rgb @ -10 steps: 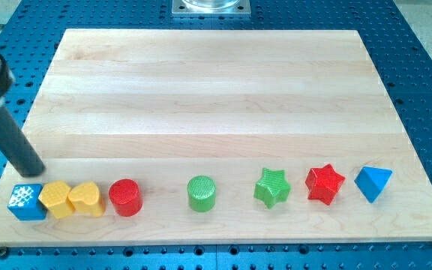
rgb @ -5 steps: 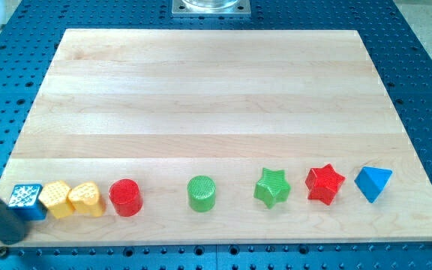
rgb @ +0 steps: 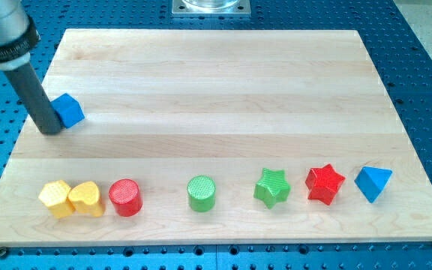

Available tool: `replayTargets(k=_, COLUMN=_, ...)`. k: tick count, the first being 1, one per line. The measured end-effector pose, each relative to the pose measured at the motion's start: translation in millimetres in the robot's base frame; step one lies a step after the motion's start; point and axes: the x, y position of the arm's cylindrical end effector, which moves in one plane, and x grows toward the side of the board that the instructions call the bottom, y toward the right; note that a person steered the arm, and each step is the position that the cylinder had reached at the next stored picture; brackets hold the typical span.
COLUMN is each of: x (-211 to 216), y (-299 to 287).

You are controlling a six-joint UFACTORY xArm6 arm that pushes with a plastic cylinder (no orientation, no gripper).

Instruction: Move the blue cube vertically above the green circle

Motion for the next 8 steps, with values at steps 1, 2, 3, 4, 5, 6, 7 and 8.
replayTargets(k=1, x=-16.5, y=2.5)
replayTargets(k=2, x=-11.0, y=108.1)
replayTargets(k=3, x=-7.5, y=213.0)
replayTargets(k=4, x=-7.5, y=197.2)
replayTargets(k=5, x=25.4, y=162.4)
replayTargets(k=6, x=26.9, y=98.4)
replayTargets(k=7, x=86.9, y=32.2)
replayTargets(k=8, x=149.6, y=0.5)
